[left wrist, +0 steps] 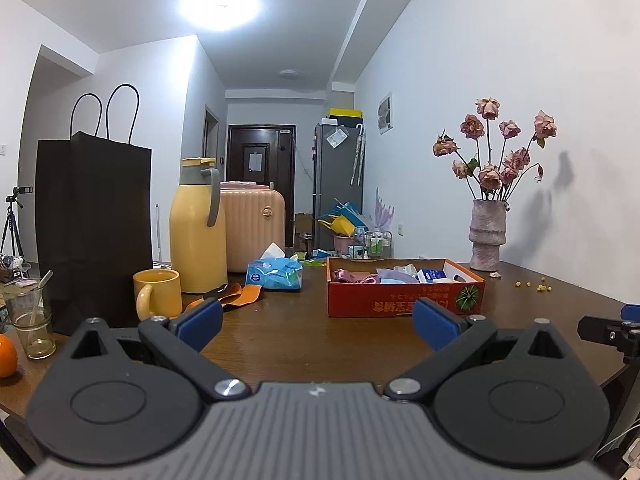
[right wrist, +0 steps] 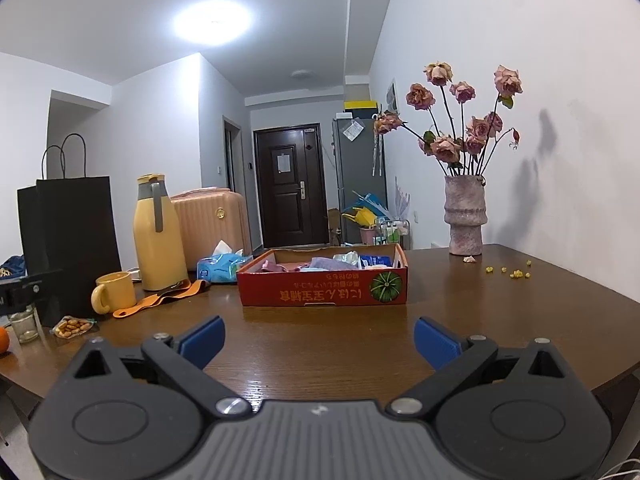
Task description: Organize soft objects
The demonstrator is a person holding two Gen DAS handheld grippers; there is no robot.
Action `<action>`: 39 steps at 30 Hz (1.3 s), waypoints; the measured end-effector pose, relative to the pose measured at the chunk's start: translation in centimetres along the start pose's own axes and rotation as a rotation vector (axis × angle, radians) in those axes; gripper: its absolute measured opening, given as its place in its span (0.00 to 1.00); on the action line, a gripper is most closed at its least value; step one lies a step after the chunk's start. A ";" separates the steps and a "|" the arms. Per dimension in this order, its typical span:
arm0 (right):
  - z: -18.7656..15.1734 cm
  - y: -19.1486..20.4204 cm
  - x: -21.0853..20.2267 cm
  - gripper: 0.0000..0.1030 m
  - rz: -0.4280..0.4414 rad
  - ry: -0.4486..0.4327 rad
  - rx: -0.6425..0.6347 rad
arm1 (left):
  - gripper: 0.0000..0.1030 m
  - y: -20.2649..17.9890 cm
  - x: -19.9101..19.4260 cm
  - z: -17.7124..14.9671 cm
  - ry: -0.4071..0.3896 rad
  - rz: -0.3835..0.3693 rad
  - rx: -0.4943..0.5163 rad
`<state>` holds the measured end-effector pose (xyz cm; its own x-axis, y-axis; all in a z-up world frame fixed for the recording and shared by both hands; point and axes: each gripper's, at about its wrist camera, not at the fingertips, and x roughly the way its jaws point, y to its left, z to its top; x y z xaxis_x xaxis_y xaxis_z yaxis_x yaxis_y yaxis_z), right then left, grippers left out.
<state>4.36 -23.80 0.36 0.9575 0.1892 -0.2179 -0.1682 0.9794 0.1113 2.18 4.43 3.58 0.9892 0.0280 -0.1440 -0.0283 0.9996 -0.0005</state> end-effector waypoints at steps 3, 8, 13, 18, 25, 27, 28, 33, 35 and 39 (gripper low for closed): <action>0.0 0.1 0.0 0.98 -0.001 -0.001 -0.004 | 1.00 -0.1 0.0 -0.2 0.004 -0.005 0.009; 0.0 0.1 0.1 0.99 0.001 0.000 -0.006 | 1.00 -0.1 0.0 -0.3 0.005 -0.007 0.012; 0.0 0.3 0.1 0.99 -0.001 0.001 -0.003 | 1.00 -0.2 0.0 -0.2 0.006 -0.005 0.012; 0.1 0.2 0.0 0.99 0.002 -0.002 0.004 | 1.00 -0.1 0.0 -0.2 0.007 -0.005 0.012; 0.0 0.1 -0.2 0.99 -0.007 -0.010 -0.004 | 1.00 -0.1 0.1 -0.1 0.006 -0.005 0.012; 0.0 0.1 -0.2 0.99 -0.006 -0.008 -0.002 | 1.00 -0.1 0.1 -0.1 0.006 -0.005 0.013; 0.0 0.1 -0.1 0.99 -0.006 -0.007 -0.001 | 1.00 -0.1 0.1 -0.1 0.006 -0.005 0.013; -0.1 0.1 -0.2 0.99 -0.006 -0.007 -0.001 | 1.00 -0.1 0.1 -0.1 0.008 -0.004 0.012; -0.1 0.1 -0.1 0.99 -0.005 -0.004 -0.003 | 1.00 -0.1 0.2 -0.1 0.007 -0.004 0.014; 0.0 0.1 0.0 0.99 -0.006 -0.005 -0.001 | 1.00 -0.1 0.2 -0.1 0.008 -0.005 0.014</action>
<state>4.32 -23.71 0.38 0.9596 0.1833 -0.2136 -0.1629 0.9805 0.1096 2.36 4.32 3.43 0.9881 0.0234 -0.1518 -0.0217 0.9997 0.0124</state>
